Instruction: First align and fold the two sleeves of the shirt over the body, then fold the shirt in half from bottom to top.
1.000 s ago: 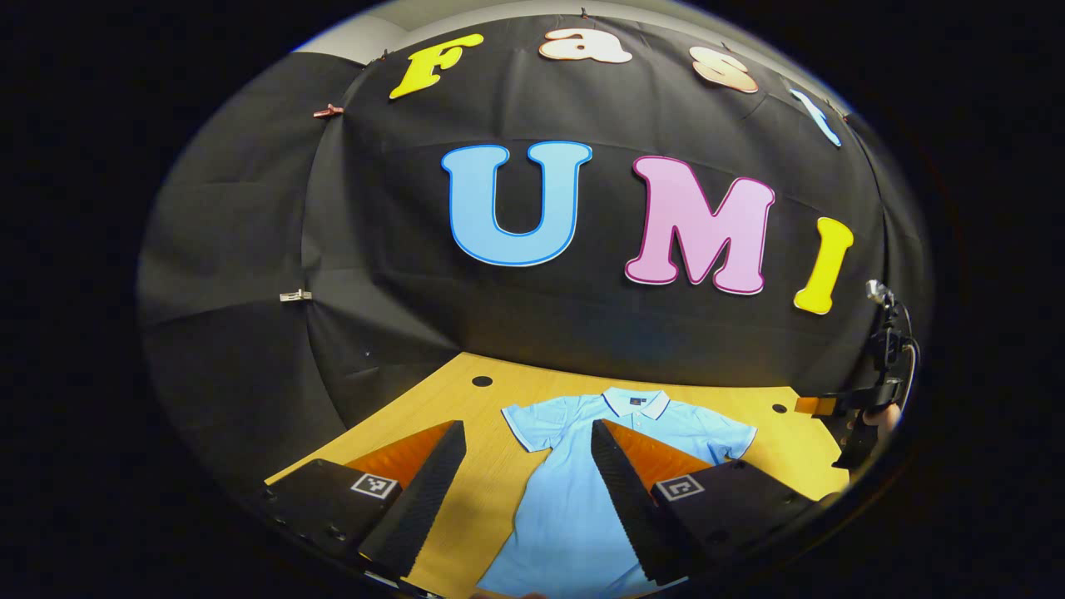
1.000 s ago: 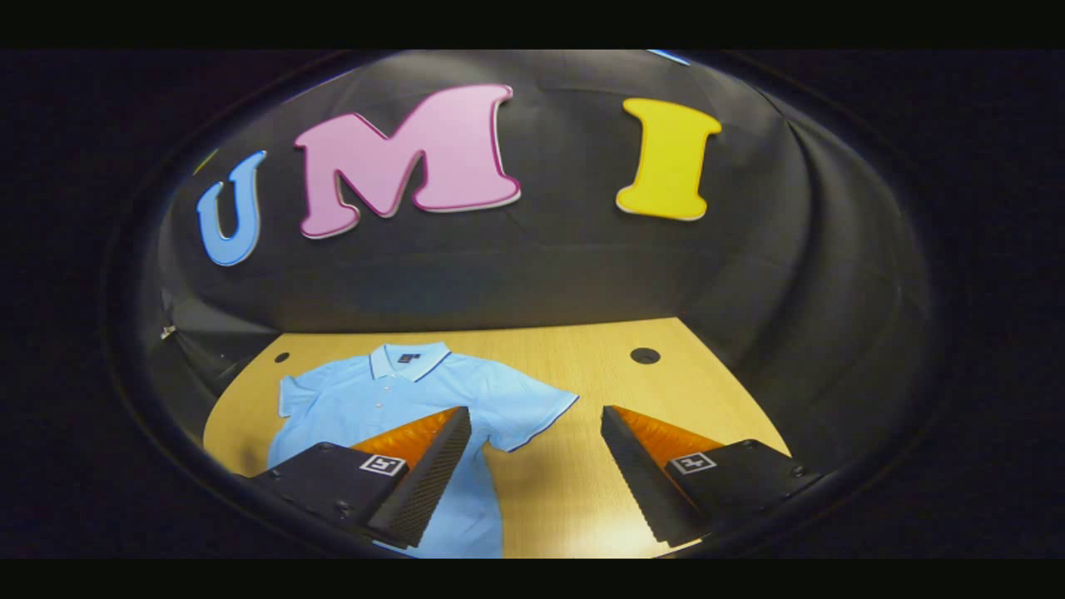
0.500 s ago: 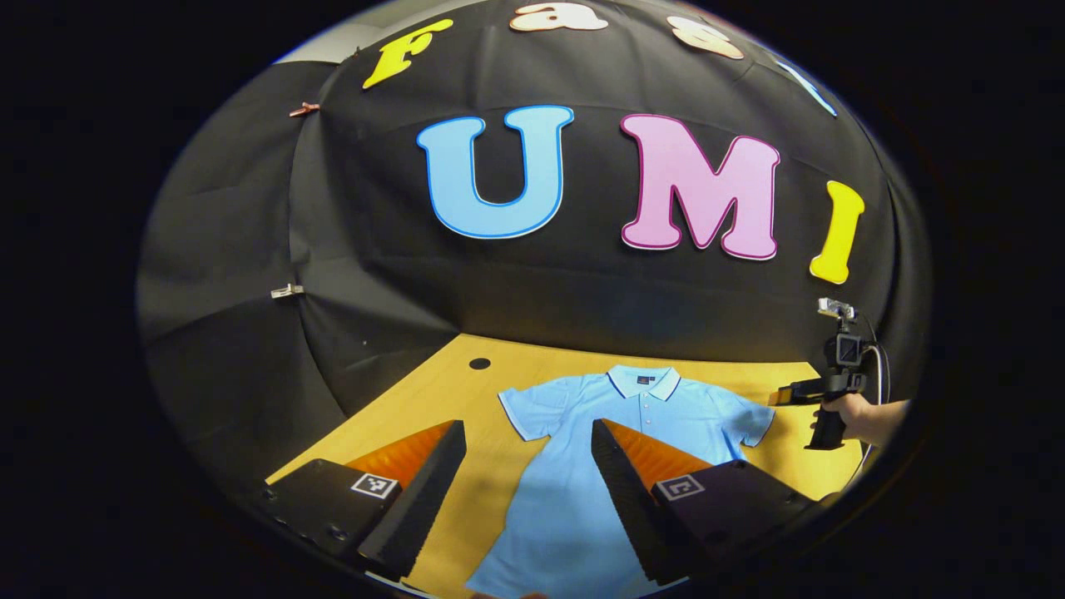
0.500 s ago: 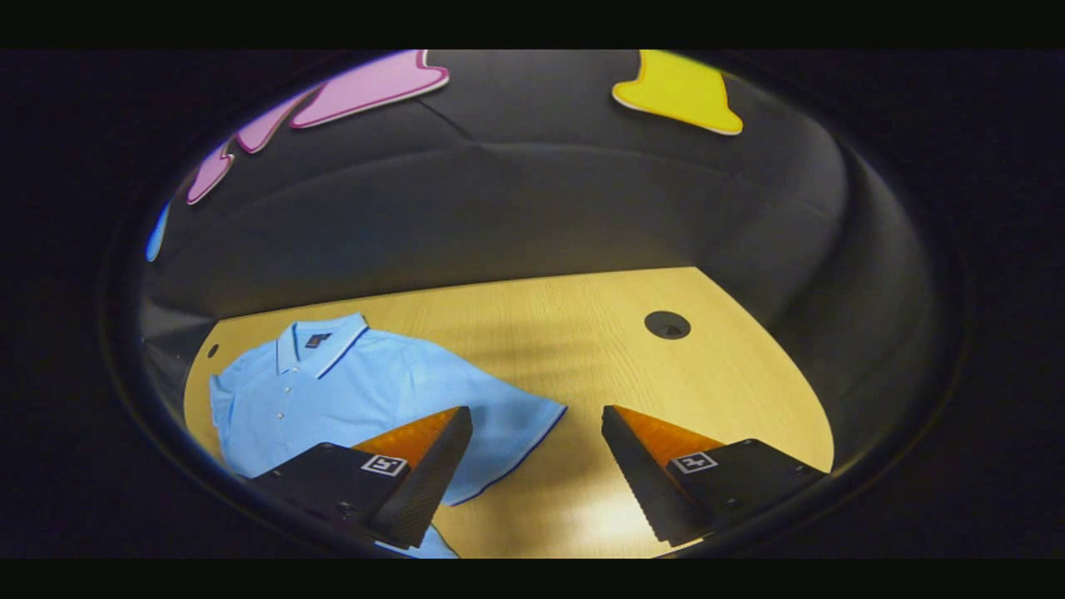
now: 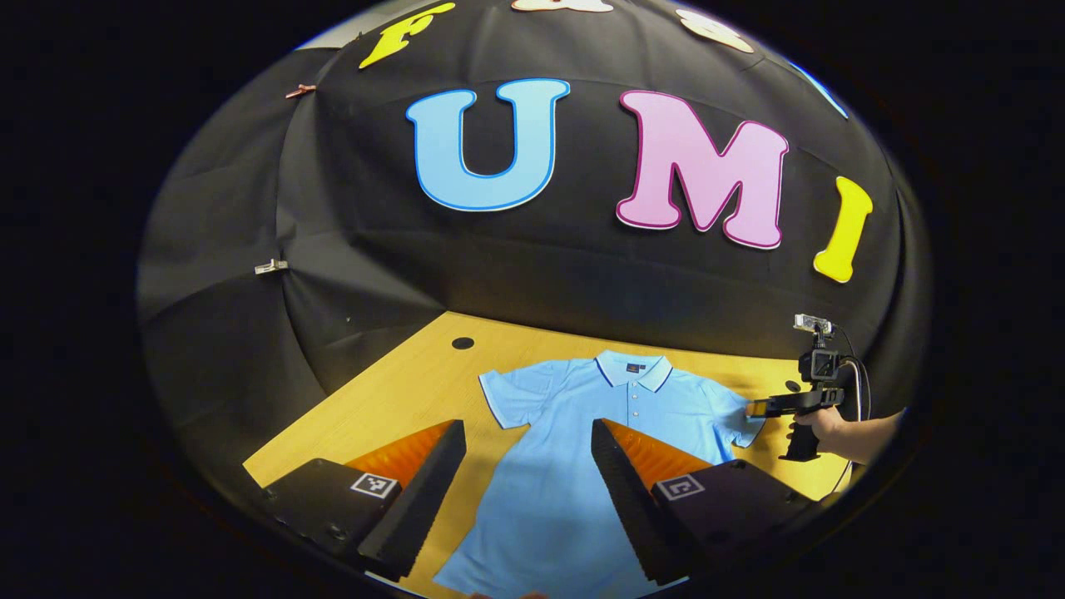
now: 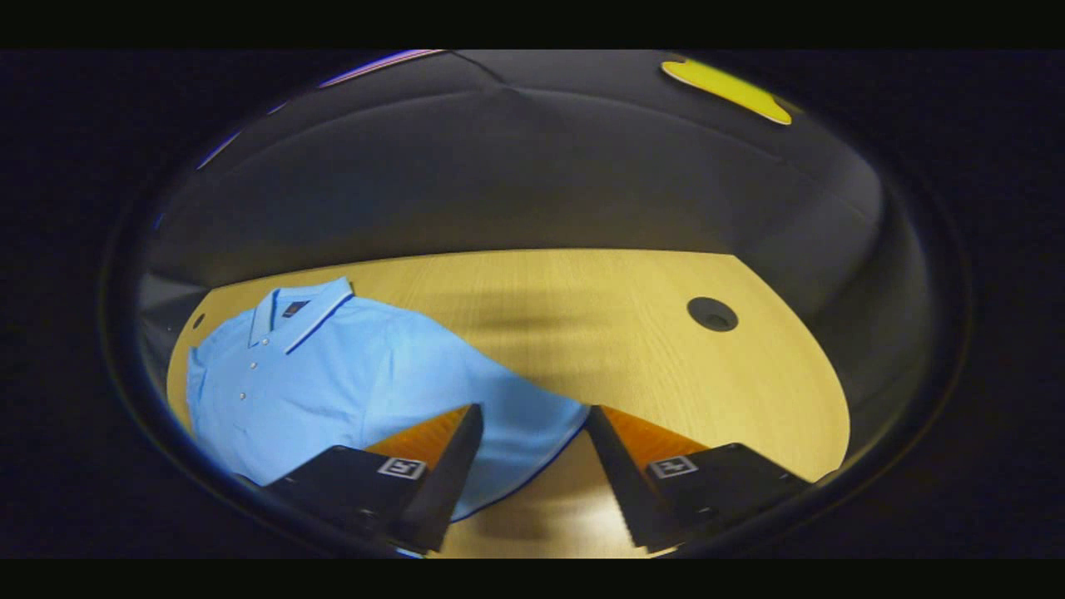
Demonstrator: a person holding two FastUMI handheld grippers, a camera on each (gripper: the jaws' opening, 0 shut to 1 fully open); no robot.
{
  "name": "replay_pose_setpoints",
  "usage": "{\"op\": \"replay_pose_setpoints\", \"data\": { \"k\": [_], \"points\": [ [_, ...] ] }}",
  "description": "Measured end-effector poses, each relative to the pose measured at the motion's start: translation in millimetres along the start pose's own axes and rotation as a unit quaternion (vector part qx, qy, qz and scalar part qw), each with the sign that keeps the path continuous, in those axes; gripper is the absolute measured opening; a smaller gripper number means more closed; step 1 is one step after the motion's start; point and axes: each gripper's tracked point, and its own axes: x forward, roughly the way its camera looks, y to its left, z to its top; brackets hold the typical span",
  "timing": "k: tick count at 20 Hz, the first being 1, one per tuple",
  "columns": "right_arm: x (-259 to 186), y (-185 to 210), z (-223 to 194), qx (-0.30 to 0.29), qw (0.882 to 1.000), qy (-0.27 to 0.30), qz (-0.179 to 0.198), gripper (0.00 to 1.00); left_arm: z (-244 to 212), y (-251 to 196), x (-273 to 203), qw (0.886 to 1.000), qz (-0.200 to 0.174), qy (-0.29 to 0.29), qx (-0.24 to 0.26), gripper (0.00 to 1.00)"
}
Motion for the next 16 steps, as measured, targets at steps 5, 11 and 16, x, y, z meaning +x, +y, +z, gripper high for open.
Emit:
{"op": "replay_pose_setpoints", "data": {
  "k": [5,11,16],
  "points": [
    [5,17,1,-0.004,1.0,-0.006,0.007,0.24,-9,7,-4,1.0,0.008,0.007,-0.004,0.97],
    [1,10,2,0.024,1.0,0.011,-0.01,0.08,-24,18,-12,1.0,0.022,0.017,-0.007,0.97],
    [-26,31,30,-0.003,1.0,-0.018,-0.011,0.02,-30,24,-13,0.999,0.025,0.021,-0.021,0.97]
  ]
}}
